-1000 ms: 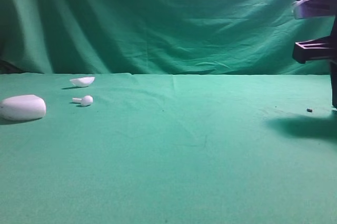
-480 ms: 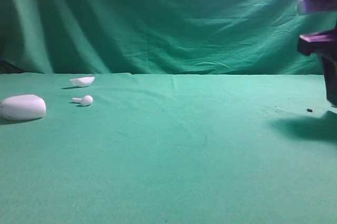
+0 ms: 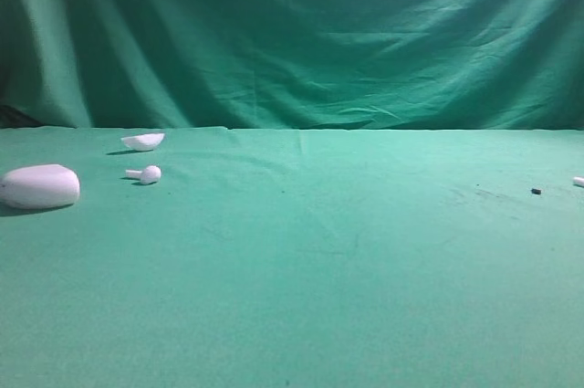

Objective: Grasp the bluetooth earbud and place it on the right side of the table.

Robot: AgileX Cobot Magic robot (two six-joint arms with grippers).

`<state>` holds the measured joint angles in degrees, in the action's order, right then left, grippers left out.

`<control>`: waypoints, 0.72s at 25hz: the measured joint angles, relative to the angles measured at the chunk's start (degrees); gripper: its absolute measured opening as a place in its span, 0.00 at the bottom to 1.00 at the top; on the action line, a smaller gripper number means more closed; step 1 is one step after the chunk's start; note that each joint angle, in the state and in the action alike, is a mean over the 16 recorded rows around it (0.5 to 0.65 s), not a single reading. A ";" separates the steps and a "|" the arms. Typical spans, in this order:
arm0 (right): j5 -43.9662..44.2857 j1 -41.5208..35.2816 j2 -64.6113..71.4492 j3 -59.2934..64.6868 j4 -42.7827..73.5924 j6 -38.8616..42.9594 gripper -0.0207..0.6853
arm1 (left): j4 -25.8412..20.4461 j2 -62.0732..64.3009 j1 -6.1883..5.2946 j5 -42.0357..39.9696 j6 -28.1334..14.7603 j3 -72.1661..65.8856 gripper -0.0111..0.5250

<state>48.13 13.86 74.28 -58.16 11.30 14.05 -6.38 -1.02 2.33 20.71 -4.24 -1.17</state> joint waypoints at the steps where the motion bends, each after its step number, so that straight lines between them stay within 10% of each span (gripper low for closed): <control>1: 1.35 0.00 -2.45 -0.17 -0.72 -0.50 0.32 | 0.00 0.00 0.00 0.00 0.00 0.00 0.02; 9: 11.20 0.00 -22.72 -0.43 -5.93 -4.72 0.07 | 0.00 0.00 0.00 0.00 0.00 0.00 0.02; 18: 16.65 0.00 -44.87 3.73 -9.69 -7.68 0.03 | 0.00 0.00 0.00 0.00 0.00 0.00 0.02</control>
<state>64.78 13.86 29.41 -54.43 1.61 6.37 -6.38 -1.02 2.33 20.71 -4.24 -1.17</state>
